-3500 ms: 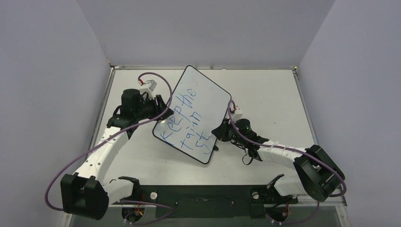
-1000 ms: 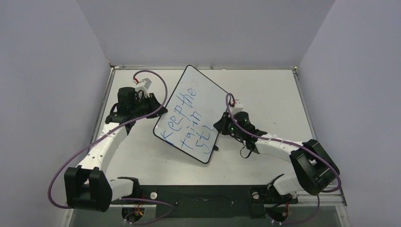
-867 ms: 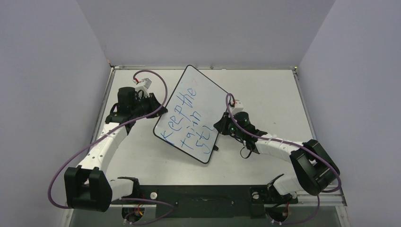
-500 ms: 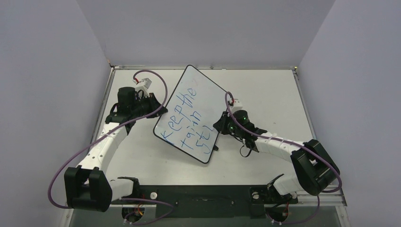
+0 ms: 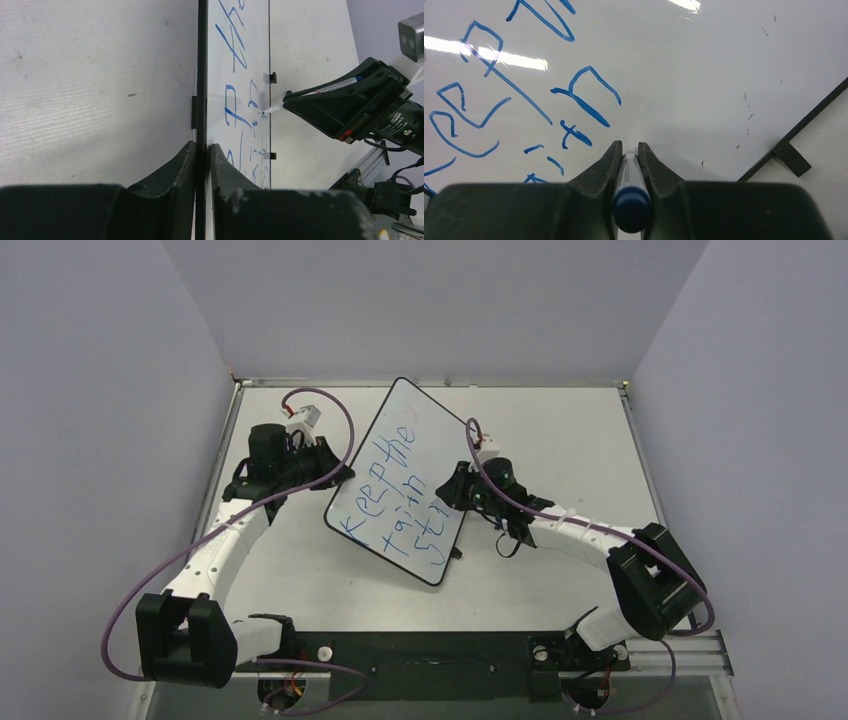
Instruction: Write a sentence on the whiteboard
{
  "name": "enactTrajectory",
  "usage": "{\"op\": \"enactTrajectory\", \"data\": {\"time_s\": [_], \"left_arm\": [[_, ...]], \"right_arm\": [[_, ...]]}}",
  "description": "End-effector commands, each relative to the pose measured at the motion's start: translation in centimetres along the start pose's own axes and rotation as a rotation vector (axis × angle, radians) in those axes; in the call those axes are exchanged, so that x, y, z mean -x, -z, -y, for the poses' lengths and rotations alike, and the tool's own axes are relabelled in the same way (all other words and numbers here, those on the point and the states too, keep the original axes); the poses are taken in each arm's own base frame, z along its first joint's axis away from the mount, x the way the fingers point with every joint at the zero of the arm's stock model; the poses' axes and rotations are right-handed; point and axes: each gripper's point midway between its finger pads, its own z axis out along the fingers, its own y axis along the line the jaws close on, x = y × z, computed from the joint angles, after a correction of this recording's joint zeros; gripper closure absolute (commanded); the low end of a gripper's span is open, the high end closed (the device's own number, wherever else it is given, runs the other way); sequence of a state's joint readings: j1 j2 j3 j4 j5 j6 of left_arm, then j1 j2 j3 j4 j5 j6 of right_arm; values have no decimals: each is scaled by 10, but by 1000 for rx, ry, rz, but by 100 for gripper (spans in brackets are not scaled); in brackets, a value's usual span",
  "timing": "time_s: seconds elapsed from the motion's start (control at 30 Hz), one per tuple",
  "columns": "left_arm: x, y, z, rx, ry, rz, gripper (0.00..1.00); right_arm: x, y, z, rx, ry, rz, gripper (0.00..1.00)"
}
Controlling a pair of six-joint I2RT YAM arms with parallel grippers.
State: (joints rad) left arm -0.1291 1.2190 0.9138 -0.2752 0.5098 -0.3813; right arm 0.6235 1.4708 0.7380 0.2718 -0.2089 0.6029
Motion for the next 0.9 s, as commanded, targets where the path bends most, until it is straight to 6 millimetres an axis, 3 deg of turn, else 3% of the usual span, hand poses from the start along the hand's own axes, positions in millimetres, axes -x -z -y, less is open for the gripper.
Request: {"op": "enactTrajectory", "data": {"time_s": [0.0,0.37,0.87], "left_arm": [[12,0,11,-45,-53,30,100],[12,-1,11,-47,-53,31,100],[12,0,11,-47,-54,33,100]], "right_arm": [[29,-4,-16,24,18,62,100],[40,3,-19,10,39,81,100],[25,-8,0,-45,32,51,100]]}}
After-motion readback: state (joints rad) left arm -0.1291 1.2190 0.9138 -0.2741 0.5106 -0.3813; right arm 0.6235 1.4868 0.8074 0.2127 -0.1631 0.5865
